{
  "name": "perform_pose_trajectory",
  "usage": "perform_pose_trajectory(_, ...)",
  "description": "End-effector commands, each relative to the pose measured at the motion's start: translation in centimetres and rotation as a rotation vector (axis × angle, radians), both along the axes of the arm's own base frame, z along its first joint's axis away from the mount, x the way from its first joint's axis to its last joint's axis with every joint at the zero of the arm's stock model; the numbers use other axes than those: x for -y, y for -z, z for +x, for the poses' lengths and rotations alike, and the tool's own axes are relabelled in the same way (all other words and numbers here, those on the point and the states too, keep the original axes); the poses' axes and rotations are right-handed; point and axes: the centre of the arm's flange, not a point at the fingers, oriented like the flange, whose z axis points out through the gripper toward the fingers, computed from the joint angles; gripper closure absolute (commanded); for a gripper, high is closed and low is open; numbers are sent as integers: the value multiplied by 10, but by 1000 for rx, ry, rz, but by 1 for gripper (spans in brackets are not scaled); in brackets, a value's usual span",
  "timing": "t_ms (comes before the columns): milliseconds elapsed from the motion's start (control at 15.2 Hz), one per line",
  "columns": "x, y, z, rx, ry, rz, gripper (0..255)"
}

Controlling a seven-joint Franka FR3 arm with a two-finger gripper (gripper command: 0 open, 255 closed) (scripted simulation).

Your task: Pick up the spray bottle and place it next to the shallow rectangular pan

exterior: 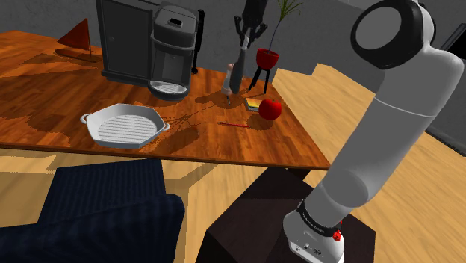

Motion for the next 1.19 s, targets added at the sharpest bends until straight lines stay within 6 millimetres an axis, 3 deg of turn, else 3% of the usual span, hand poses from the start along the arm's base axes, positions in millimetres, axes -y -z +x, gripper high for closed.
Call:
perform_pose_trajectory(0,-22,-16,-10,-1,1,0,255)
perform_pose_trajectory(1122,-206,-130,-69,-1,1,0,255)
